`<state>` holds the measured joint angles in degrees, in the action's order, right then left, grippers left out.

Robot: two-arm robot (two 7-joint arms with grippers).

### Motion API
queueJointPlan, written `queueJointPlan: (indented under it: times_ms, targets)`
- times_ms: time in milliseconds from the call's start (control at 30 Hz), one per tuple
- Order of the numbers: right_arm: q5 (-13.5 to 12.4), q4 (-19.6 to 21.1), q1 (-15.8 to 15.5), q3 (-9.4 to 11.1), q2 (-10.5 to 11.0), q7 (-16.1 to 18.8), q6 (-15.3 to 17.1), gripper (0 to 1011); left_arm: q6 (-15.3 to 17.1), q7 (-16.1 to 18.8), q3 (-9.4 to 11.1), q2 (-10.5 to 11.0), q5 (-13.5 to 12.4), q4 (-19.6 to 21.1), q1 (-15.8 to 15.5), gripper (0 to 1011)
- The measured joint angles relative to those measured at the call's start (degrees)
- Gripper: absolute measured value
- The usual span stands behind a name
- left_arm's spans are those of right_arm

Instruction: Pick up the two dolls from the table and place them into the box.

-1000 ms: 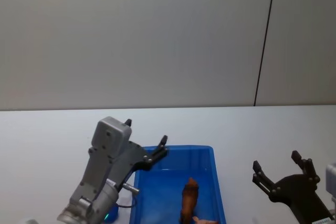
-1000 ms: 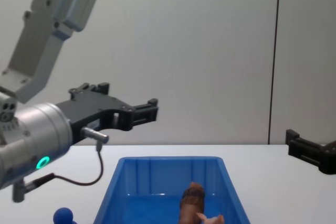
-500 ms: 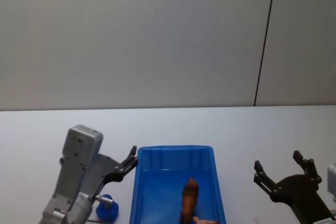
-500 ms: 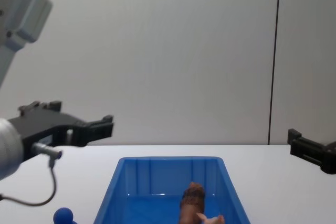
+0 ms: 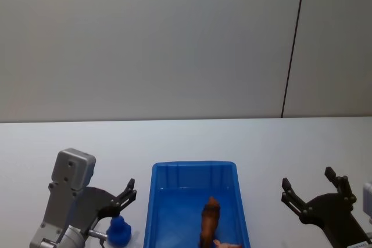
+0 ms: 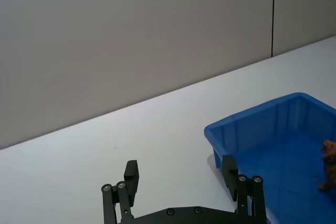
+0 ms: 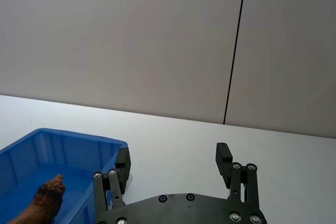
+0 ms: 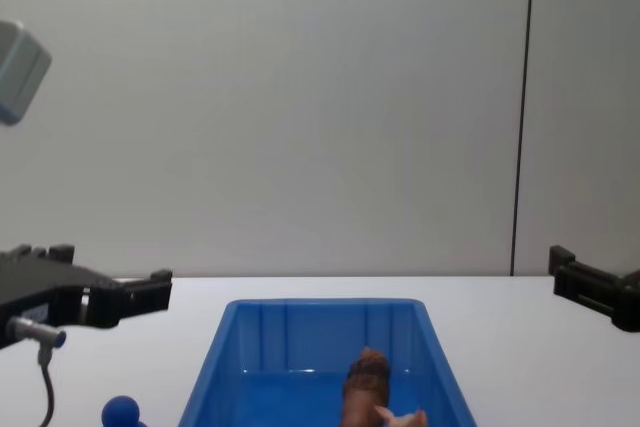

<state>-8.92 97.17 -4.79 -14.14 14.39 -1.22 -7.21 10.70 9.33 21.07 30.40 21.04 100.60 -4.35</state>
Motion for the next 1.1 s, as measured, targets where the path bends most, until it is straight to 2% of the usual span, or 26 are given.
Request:
queueJointPlan:
  times_ms: [200,600,1100]
  targets:
    - [0.00,0.00,0.00,0.00,0.00,-0.03,0.00,1001,1.10,-1.81,-0.46,-0.01,1.26,-1.44,-0.29,1001]
    - [0.01,0.00,0.00,0.00,0.00,-0.03,0.01,1001,3.43,-5.31,-1.10,-1.36,2.68,-6.31,-2.25,1001]
    - [0.01,0.00,0.00,0.00,0.00,-0.03,0.01,1001,5.03,-7.55,-1.36,-2.70,3.83,-10.70,-3.46,1001]
